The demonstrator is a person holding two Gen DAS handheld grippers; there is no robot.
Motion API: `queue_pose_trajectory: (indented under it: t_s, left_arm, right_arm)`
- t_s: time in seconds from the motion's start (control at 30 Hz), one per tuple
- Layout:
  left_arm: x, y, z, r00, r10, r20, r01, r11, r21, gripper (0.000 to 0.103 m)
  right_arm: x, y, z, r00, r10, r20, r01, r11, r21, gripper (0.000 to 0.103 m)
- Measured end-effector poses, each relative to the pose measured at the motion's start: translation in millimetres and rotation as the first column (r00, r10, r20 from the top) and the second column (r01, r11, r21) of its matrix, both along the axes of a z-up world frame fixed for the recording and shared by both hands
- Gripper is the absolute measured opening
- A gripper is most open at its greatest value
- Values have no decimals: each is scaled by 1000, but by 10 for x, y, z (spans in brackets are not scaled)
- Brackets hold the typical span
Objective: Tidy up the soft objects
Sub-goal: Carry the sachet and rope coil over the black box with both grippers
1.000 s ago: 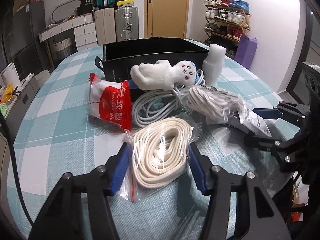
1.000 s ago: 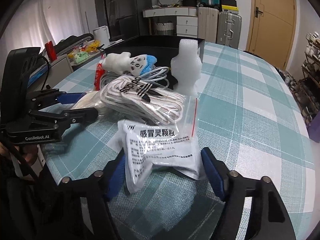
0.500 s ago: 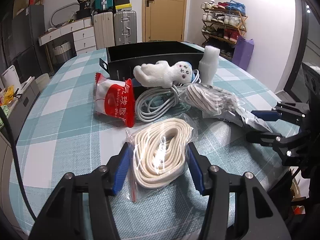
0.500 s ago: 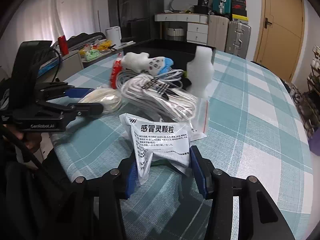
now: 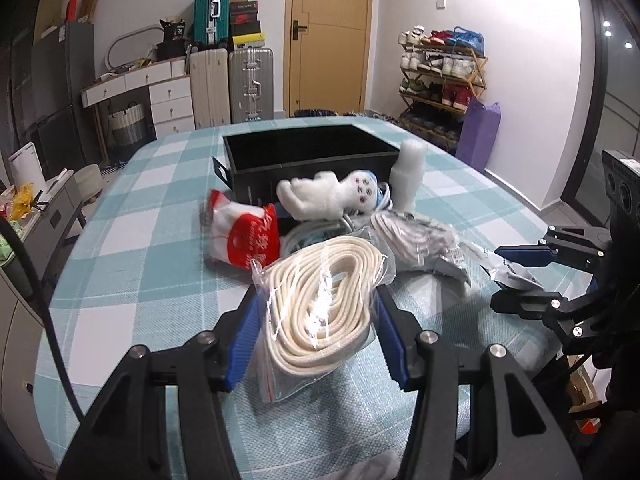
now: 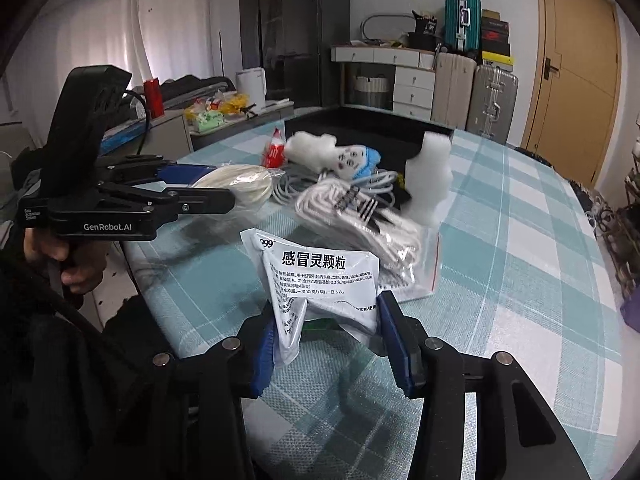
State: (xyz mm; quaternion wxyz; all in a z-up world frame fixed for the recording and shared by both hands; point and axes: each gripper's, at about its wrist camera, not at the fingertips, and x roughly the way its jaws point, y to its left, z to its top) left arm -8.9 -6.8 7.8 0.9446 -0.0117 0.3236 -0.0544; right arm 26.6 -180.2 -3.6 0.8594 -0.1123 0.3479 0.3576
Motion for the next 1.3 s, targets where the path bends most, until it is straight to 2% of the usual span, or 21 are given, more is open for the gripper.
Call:
queue_pose_trajectory:
  t_s: [0.4, 0.77, 1.0, 1.3]
  left_arm:
    - [35, 125, 295, 996, 50, 77, -48, 999, -22, 53]
    - [234, 150, 519, 989, 71, 128, -69, 997, -24, 53]
    - [376, 202, 608, 986, 83, 144, -77, 996, -49, 53]
    - [558, 238, 664, 982, 100, 163, -96, 995, -33, 53]
  right_arm:
    - [47, -41, 294, 997, -48, 58, 42, 995, 89, 47]
    - [243, 34, 564, 992, -92, 91, 78, 986, 147, 47]
    - [349, 54, 691, 985, -142, 102, 123, 977, 173, 47]
    - [555, 106, 817, 980, -162, 115, 139, 972, 187, 47]
